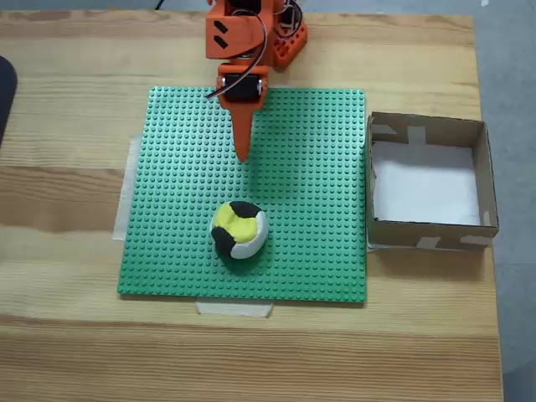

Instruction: Pick the ball and put it in the box.

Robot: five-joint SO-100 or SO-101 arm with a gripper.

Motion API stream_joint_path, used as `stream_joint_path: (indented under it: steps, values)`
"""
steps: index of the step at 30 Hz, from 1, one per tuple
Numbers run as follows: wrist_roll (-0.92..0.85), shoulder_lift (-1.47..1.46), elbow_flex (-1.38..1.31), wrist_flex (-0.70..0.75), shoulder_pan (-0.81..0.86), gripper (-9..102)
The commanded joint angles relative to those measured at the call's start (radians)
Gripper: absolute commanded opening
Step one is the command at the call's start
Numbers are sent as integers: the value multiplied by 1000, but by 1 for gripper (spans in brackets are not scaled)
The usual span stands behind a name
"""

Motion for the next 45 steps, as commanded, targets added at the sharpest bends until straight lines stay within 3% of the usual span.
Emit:
stream_joint_path:
  steps: [1,21,45]
  values:
    - [3,9,38,-14,-5,-1]
    - [26,-8,-6,-14,26,0]
    - [51,-204,-281,23,29,0]
